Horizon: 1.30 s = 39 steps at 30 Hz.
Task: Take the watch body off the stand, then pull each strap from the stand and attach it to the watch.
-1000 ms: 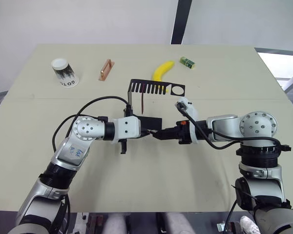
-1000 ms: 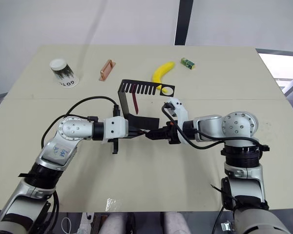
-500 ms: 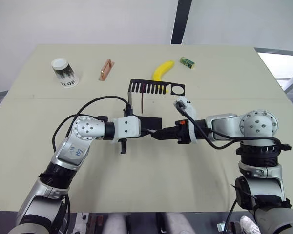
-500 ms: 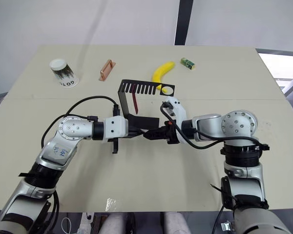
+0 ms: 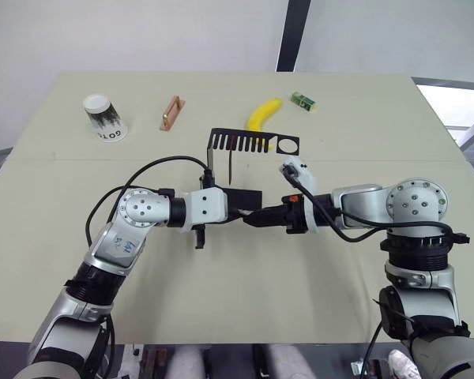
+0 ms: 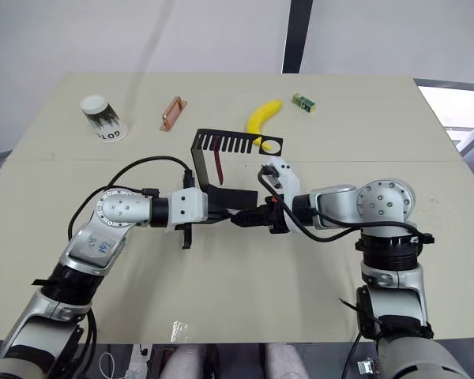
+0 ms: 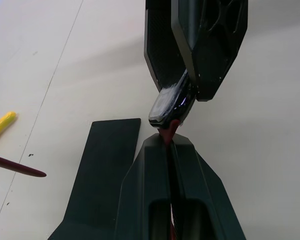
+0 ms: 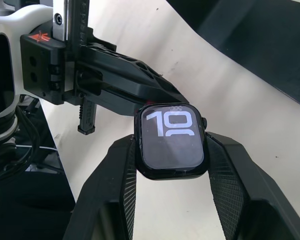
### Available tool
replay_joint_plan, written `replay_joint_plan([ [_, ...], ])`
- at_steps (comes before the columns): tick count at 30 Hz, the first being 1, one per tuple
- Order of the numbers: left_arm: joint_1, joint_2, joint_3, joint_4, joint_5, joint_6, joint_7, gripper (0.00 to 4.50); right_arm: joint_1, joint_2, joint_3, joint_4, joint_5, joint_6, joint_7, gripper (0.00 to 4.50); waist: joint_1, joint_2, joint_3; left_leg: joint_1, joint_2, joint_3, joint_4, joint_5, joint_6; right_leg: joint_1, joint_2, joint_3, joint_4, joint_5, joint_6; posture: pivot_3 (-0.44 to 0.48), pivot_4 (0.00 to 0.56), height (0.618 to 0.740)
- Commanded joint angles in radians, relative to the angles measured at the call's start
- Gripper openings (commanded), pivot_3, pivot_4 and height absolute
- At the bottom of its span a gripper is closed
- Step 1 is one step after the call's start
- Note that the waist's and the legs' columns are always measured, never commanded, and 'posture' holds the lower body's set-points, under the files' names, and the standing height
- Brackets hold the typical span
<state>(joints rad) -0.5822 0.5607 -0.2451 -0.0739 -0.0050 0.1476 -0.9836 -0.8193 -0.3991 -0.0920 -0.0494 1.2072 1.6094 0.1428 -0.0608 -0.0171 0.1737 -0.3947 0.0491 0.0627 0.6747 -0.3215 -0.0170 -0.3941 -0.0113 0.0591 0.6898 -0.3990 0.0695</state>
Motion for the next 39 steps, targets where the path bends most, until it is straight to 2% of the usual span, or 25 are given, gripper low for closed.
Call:
replay_joint_plan([
  [1, -0.031, -0.017, 0.003, -0.028, -0.009, -0.034, 0.011, 0.00, -0.021, 0.028, 0.015, -0.035, 0.039, 0.005, 0.030, 1.52, 0.000, 0.000, 0.000, 0.000, 0.000, 0.000, 0.000, 0.000, 0.000, 0.000, 0.000, 0.000, 0.000, 0.000, 0.000, 0.000, 0.150, 0.740],
  [12, -0.013, 0.000, 0.020, -0.065, -0.019, -0.025, 0.008, 0.00, -0.006, 0.001, 0.015, -0.055, -0.042, -0.007, 0.058, 1.52, 0.000, 0.000, 0.000, 0.000, 0.000, 0.000, 0.000, 0.000, 0.000, 0.000, 0.000, 0.000, 0.000, 0.000, 0.000, 0.000, 0.150, 0.740],
  [15, 0.009, 0.032, 0.065, -0.122, -0.087, 0.050, -0.024, 0.83, 0.008, -0.045, 0.046, -0.105, -0.083, -0.054, 0.122, 1.52, 0.000, 0.000, 0.000, 0.000, 0.000, 0.000, 0.000, 0.000, 0.000, 0.000, 0.000, 0.000, 0.000, 0.000, 0.000, 0.000, 0.150, 0.740],
  [20, 0.060, 0.114, 0.120, -0.224, -0.172, 0.135, -0.074, 3.26, 0.032, -0.103, 0.075, -0.154, -0.128, -0.111, 0.209, 1.52, -0.003, 0.000, 0.000, -0.001, 0.000, -0.001, 0.000, 0.000, 0.000, -0.001, 0.000, 0.000, 0.000, 0.000, 0.000, 0.000, 0.150, 0.740],
  [22, 0.110, 0.185, 0.185, -0.292, -0.255, 0.216, -0.120, 4.27, 0.059, -0.175, 0.122, -0.224, -0.173, -0.194, 0.307, 1.52, -0.003, 0.000, 0.000, -0.001, 0.000, -0.001, 0.000, 0.000, 0.000, -0.001, 0.000, 0.000, 0.000, 0.000, 0.000, 0.000, 0.150, 0.740],
  [23, 0.131, 0.214, 0.210, -0.316, -0.290, 0.245, -0.139, 4.43, 0.071, -0.205, 0.141, -0.251, -0.193, -0.233, 0.352, 1.52, -0.004, 0.000, 0.000, -0.001, 0.000, -0.001, 0.000, 0.000, 0.000, -0.001, 0.000, 0.000, 0.000, 0.000, 0.000, 0.000, 0.150, 0.740],
  [26, 0.172, 0.265, 0.265, -0.350, -0.386, 0.312, -0.171, 4.43, 0.102, -0.273, 0.190, -0.301, -0.266, -0.369, 0.482, 1.52, -0.001, 0.000, 0.000, -0.002, 0.000, -0.003, 0.000, 0.000, 0.000, -0.001, 0.000, 0.000, -0.001, 0.000, 0.000, 0.000, 0.150, 0.740],
  [31, 0.186, 0.305, 0.354, -0.351, -0.530, 0.426, -0.177, 4.43, 0.184, -0.381, 0.291, -0.368, -0.494, -0.748, 0.738, 1.52, 0.003, 0.000, 0.000, -0.002, -0.001, -0.004, 0.003, 0.000, 0.001, 0.000, 0.000, -0.001, -0.002, 0.000, 0.000, 0.000, 0.150, 0.740],
  [35, 0.192, 0.315, 0.373, -0.348, -0.543, 0.416, -0.166, 4.43, 0.257, -0.429, 0.351, -0.361, -0.681, -1.050, 0.889, 1.52, 0.005, 0.000, 0.000, -0.002, -0.001, -0.004, 0.004, -0.001, 0.002, 0.001, 0.000, -0.001, -0.002, 0.000, 0.000, 0.000, 0.150, 0.740],
  [39, 0.233, 0.326, 0.358, -0.374, -0.526, 0.373, -0.175, 4.43, 0.286, -0.408, 0.354, -0.327, -0.770, -1.184, 0.915, 1.52, 0.002, 0.000, 0.000, -0.002, -0.001, -0.004, 0.005, -0.001, 0.002, 0.001, 0.000, -0.001, -0.001, 0.000, 0.000, 0.000, 0.150, 0.740],
])
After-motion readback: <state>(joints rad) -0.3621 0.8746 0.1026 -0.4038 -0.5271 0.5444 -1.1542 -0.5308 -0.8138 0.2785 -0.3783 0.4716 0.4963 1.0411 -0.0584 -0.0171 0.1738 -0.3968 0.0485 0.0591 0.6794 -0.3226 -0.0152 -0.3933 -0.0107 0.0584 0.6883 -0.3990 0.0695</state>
